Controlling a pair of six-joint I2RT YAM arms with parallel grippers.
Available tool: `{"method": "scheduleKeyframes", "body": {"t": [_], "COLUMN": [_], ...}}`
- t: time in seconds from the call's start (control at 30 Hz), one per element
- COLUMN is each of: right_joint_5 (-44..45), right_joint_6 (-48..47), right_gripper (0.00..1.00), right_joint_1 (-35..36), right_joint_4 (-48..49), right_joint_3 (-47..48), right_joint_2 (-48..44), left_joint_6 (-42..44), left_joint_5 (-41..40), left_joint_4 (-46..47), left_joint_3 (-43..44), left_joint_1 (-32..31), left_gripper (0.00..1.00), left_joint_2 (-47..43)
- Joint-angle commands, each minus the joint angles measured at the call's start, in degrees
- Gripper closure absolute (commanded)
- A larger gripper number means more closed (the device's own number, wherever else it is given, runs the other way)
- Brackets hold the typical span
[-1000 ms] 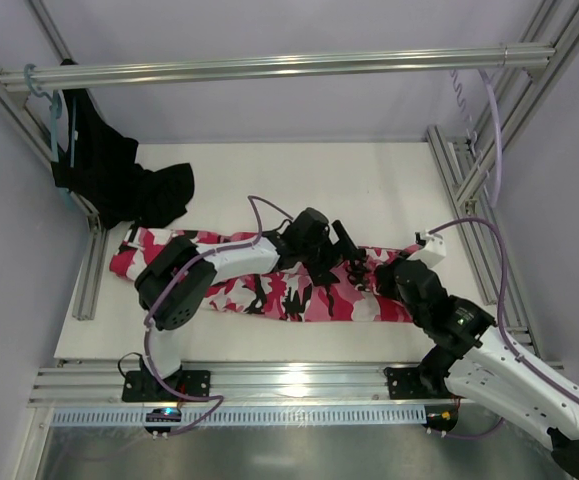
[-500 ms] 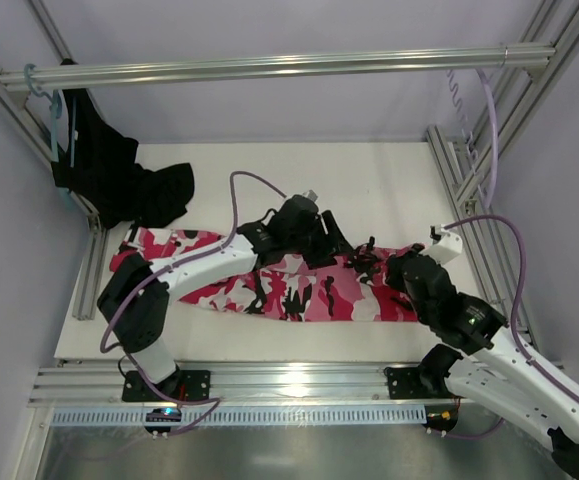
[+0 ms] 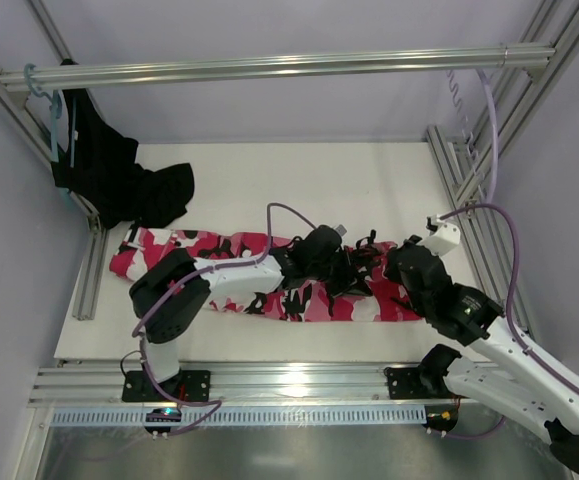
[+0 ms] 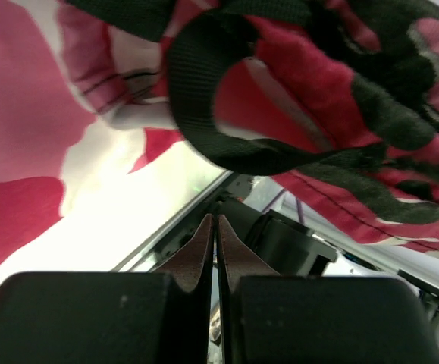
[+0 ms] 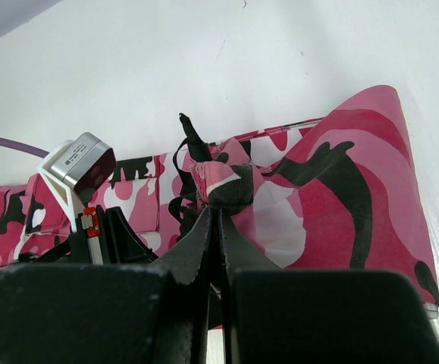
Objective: Place the trousers on the hanger
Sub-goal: Fold the trousers
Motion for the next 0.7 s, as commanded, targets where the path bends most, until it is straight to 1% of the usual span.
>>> {"method": "scheduleKeyframes", "body": {"t": [0.0,0.07,0.1,0.17,0.2,0.27,0.37,0.47,0.57,0.6,0.63,0.67], "right_joint_5": [2.39,1.95,1.25,0.20,-1.11,-2.61,-5.86,-10.43,-13.87,-14.13,-14.13,-15.79], "right_joint_6": [-0.17,-0.34,-0.43,-0.96,-0.96,-1.48,-1.92,-2.10,-1.49,-0.88,-0.35,-0.26], "right_gripper": [0.96,0.96,0.96,0.96,0.96,0.96,0.96,0.96,0.96,0.93,0.87,0.84], "right_joint_1": [0.35,0.26,0.35,0.35,0.35,0.26,0.35,0.35,0.35,0.44,0.35,0.44], "right_joint_4": [1.50,2.12,2.38,2.73,3.08,3.35,3.35,4.22,8.26,10.01,10.64,11.78], "right_joint_3": [2.87,2.96,2.96,3.13,3.13,2.87,1.73,-1.08,-6.52,-7.84,-10.20,-11.36], "right_joint_2": [0.48,0.57,0.66,1.01,1.19,1.54,1.54,0.93,-0.13,-0.31,-0.66,-0.83], "left_joint_6": [-3.65,-5.50,-8.03,-10.59,-11.91,-13.77,-13.33,-11.84,-10.61,-10.78,-10.78,-10.78], "left_joint_5": [1.72,1.45,1.62,2.15,2.68,3.82,3.65,3.03,3.38,4.43,5.05,5.58], "left_joint_4": [7.68,10.23,14.50,19.35,23.99,25.53,26.14,27.99,28.51,29.56,30.62,32.02], "left_joint_3": [1.29,0.94,0.77,0.94,1.46,2.78,3.23,1.73,1.56,1.47,1.47,1.47], "left_joint_1": [-1.00,-1.00,-0.82,-0.47,0.23,1.46,4.53,7.87,10.33,10.78,11.30,11.92], "left_gripper": [1.00,1.00,1.00,1.00,1.00,1.00,1.00,1.00,1.00,1.00,1.00,1.00], "left_joint_2": [1.60,3.09,5.19,7.57,9.06,12.67,14.61,14.00,13.82,14.00,14.26,14.44]}}
